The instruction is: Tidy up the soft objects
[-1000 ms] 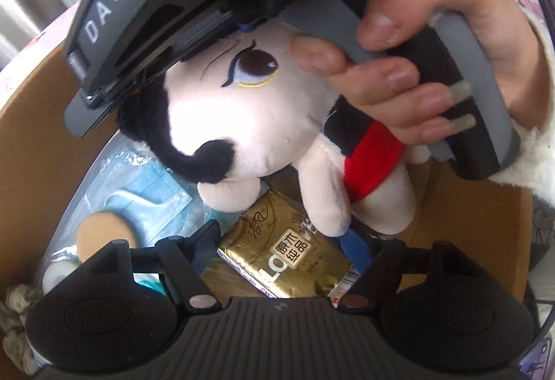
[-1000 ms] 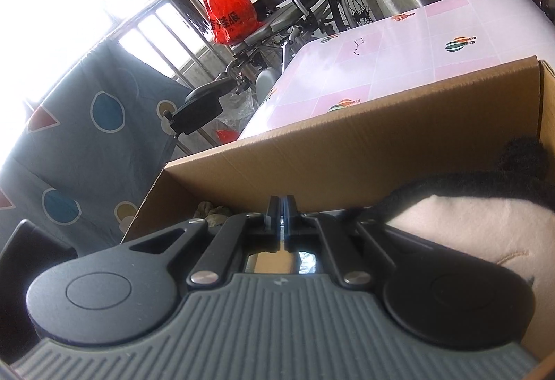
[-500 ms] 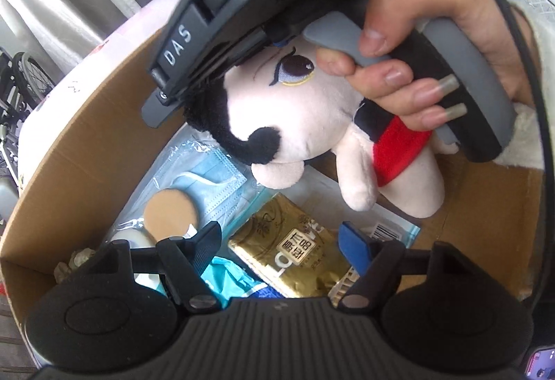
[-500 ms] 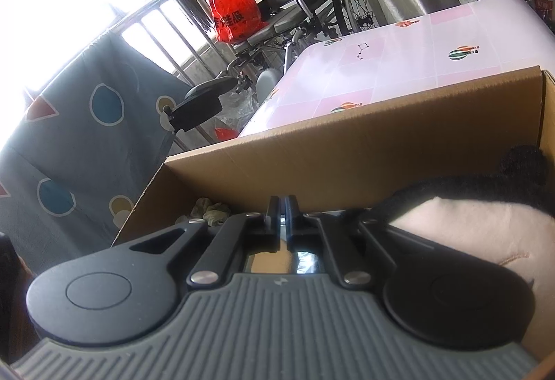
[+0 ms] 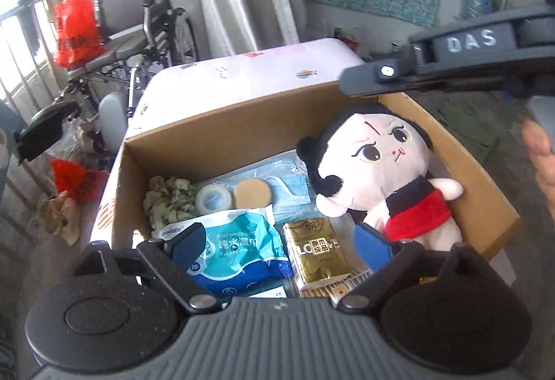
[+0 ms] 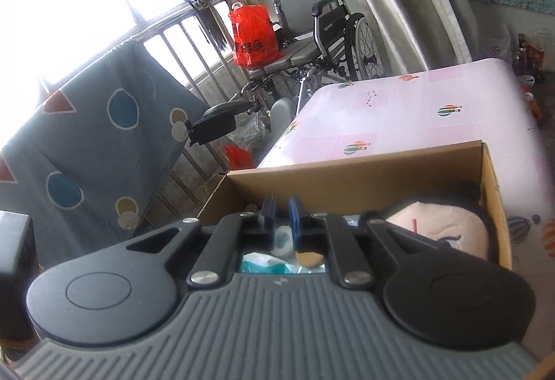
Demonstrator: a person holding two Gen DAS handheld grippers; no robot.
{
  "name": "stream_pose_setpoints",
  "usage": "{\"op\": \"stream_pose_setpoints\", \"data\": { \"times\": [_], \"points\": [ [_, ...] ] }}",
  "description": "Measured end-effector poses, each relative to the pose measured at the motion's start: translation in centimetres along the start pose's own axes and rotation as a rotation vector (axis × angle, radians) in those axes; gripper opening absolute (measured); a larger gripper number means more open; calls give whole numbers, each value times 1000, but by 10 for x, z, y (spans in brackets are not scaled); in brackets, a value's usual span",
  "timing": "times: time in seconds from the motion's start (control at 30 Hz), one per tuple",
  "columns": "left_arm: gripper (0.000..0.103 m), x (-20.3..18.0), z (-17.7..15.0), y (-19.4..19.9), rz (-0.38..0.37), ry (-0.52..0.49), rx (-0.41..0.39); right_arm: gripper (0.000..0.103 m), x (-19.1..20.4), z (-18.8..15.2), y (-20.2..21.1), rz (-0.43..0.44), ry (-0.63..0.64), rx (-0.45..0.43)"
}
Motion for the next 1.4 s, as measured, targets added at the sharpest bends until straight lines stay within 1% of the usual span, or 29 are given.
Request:
{"op": "stream_pose_setpoints", "data": {
  "times": [0.03, 0.07, 0.13, 0.23, 0.3, 0.43, 0.57, 0.67, 0.7, 0.73, 0.77, 0.83, 0.9, 1.0, 1.07, 1.2, 1.33, 1.4],
  "points": [
    [97, -2, -3, 14, 32, 25, -14, 10, 1, -4, 12, -8, -4, -7],
    [97, -3, -6, 18, 58, 45, -24, 10, 1, -8, 24, -15, -7, -12],
    [97, -5, -9, 36, 91, 86, -47, 11, 3, -15, 42, -32, 4, -15],
    [97, -4, -14, 55, 88, 158, -77, 12, 2, -31, 68, -77, 15, -20],
    [97, -2, -18, 64, 89, 208, -95, 13, 2, -40, 82, -83, 0, -27],
    [98, -1, -24, 77, 128, 238, -103, 14, 0, -54, 100, -91, -36, -48],
    [99, 2, -33, 83, 166, 279, -105, 16, 0, -69, 111, -148, -45, -81],
    [99, 7, -39, 84, 174, 339, -114, 17, -6, -77, 112, -177, -130, -127],
    [99, 7, -38, 83, 164, 338, -112, 19, -8, -78, 109, -173, -158, -130],
    [99, 7, -37, 83, 160, 333, -111, 19, -8, -78, 105, -163, -160, -118],
    [99, 8, -36, 86, 172, 326, -119, 19, -6, -79, 103, -161, -154, -112],
    [99, 8, -33, 93, 201, 315, -138, 19, -1, -77, 103, -206, -116, -137],
    [100, 7, -31, 101, 206, 298, -162, 19, 5, -76, 104, -231, -78, -141],
    [102, 8, -32, 111, 207, 303, -176, 20, 13, -76, 107, -212, -66, -148],
    [102, 9, -33, 114, 207, 289, -188, 20, 16, -78, 108, -214, -54, -143],
    [102, 14, -34, 115, 250, 274, -170, 21, 18, -78, 107, -240, -30, -140],
    [102, 15, -36, 115, 241, 275, -173, 21, 15, -80, 106, -246, -30, -132],
    [102, 16, -38, 112, 242, 271, -162, 21, 13, -80, 104, -252, -28, -129]
  ]
}}
Point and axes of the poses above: each gripper's, at about its wrist camera, not at the fingertips, and y roughly against the way its jaws point, x to its left, z to its top, the point moved 7 cm from there along -y, roughly the way its jaws point, and after that the axes turned 10 degrees about -y, right-handed, at the moved point
